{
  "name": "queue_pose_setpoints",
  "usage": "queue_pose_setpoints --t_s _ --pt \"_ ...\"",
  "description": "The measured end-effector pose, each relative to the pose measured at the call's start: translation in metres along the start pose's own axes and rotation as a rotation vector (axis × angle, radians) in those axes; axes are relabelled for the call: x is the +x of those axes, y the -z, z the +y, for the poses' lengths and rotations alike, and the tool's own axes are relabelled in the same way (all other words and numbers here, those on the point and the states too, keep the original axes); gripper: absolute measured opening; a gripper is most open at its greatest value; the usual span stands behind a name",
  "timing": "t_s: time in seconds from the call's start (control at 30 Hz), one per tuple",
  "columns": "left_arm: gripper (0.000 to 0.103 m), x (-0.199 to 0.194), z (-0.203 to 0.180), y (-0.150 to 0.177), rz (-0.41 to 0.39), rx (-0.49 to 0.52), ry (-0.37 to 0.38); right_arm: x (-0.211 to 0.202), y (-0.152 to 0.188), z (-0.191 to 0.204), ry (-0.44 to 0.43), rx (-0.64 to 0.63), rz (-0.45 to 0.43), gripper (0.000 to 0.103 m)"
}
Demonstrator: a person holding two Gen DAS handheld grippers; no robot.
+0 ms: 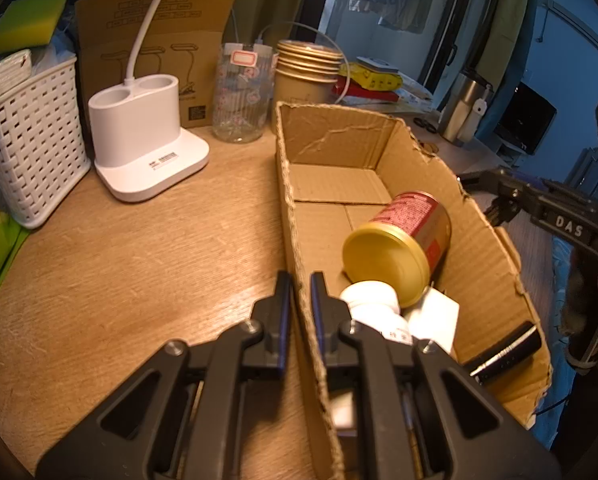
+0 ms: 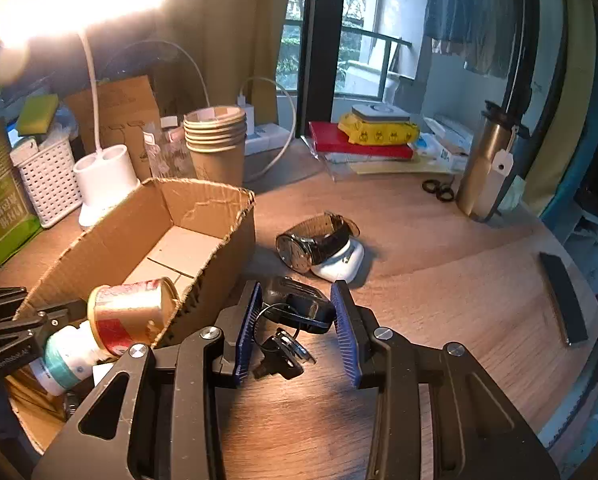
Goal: Organize rigid objects
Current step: 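Grasp the black car key with the right gripper and carry it toward the box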
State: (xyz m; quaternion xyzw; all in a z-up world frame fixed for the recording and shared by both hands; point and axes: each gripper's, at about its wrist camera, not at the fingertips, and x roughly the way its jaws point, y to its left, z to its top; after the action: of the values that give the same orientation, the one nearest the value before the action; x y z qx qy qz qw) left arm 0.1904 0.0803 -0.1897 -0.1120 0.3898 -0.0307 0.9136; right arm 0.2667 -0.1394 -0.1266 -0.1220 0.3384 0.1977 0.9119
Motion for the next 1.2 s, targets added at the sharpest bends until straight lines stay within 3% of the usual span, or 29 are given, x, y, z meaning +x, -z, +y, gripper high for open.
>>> queue_pose_setpoints --t_s 0.53,0.77,1.2 --pt "0.011 0.000 0.000 0.000 0.000 0.000 0.000 -0.042 -0.026 0.025 -0.014 -0.066 -0.101 0.038" --pt "0.011 0.000 0.000 0.000 0.000 0.000 0.000 -0.052 -0.035 0.050 -0.067 -0.124 -0.133 0.038" --pt "0.011 0.000 0.000 0.000 0.000 0.000 0.000 -0.026 -0.027 0.105 -0.189 -0.240 -0.064 0.038"
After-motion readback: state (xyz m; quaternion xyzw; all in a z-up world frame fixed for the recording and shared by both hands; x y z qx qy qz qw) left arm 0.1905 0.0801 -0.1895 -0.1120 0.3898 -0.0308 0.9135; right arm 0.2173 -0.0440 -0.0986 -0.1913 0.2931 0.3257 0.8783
